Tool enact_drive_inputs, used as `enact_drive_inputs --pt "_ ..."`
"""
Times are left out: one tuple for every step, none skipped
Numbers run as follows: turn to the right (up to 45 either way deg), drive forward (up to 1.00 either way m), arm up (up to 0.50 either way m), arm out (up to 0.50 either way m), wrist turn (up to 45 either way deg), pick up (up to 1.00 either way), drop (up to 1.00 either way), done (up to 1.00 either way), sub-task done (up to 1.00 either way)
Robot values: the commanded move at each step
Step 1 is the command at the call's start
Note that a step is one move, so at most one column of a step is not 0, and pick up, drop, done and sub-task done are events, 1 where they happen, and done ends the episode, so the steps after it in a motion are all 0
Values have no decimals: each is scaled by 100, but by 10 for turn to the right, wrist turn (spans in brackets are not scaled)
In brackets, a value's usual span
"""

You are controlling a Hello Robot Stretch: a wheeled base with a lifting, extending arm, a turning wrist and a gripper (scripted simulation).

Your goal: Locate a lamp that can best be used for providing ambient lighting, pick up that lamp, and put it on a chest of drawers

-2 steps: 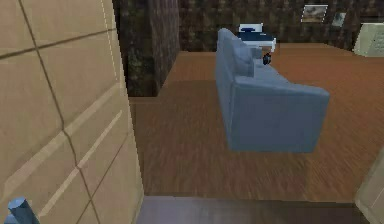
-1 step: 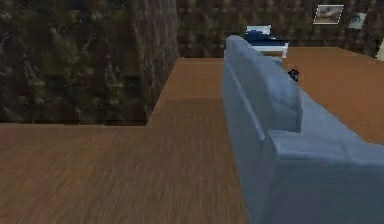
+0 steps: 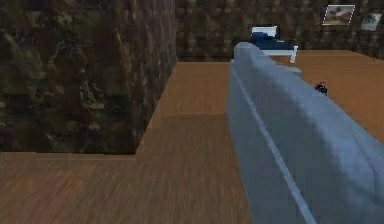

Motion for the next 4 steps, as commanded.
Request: enact_drive_inputs --pt "0 100 0 0 0 0 0 0 0" --pt "30 0 0 0 0 0 0 0 0" --pt "0 100 0 0 0 0 0 0 0" --pt "0 100 0 0 0 0 0 0 0"
